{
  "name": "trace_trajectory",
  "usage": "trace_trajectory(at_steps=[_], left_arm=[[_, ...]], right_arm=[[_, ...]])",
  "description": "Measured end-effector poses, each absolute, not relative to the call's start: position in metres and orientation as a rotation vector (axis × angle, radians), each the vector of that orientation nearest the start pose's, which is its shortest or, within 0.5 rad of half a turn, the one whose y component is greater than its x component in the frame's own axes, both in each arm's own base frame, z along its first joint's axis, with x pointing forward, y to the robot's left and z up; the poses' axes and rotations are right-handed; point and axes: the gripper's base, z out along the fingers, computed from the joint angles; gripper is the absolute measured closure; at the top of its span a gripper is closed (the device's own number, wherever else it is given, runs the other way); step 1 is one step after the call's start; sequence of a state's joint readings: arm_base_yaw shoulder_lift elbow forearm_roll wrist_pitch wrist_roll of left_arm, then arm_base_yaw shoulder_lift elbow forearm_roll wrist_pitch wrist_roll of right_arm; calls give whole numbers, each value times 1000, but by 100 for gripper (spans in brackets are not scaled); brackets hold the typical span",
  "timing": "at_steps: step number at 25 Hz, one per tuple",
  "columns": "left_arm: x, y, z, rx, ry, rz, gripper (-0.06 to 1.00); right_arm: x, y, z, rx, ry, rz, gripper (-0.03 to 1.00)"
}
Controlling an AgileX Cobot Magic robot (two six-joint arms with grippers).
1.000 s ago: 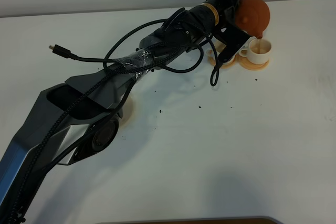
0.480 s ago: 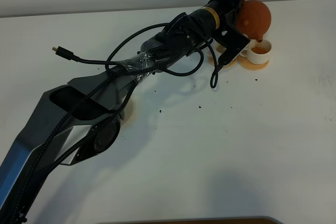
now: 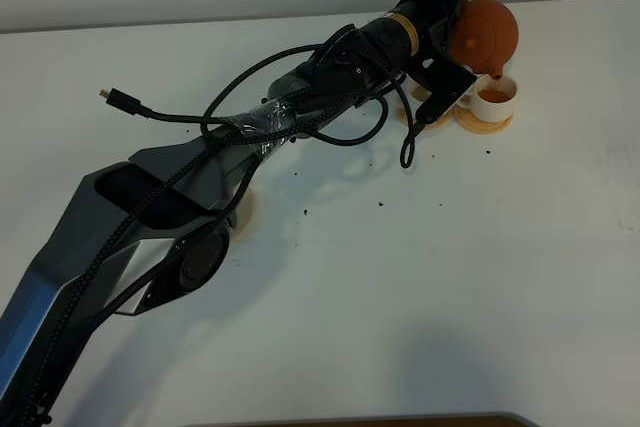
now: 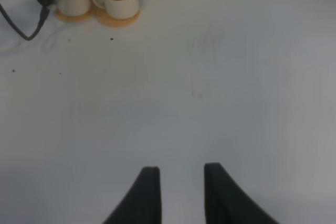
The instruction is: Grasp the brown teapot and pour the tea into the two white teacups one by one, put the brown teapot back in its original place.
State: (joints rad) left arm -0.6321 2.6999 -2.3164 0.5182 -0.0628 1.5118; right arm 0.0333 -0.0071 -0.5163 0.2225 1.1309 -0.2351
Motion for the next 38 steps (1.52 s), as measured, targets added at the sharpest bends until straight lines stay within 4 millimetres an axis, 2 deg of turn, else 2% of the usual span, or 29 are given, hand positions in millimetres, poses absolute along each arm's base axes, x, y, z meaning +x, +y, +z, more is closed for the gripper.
trace_trajectory(at_steps=[38], left_arm=[[489, -359, 136, 1853, 424, 949, 80]], right_arm=[[-13, 18, 278, -300, 2052, 144, 73]])
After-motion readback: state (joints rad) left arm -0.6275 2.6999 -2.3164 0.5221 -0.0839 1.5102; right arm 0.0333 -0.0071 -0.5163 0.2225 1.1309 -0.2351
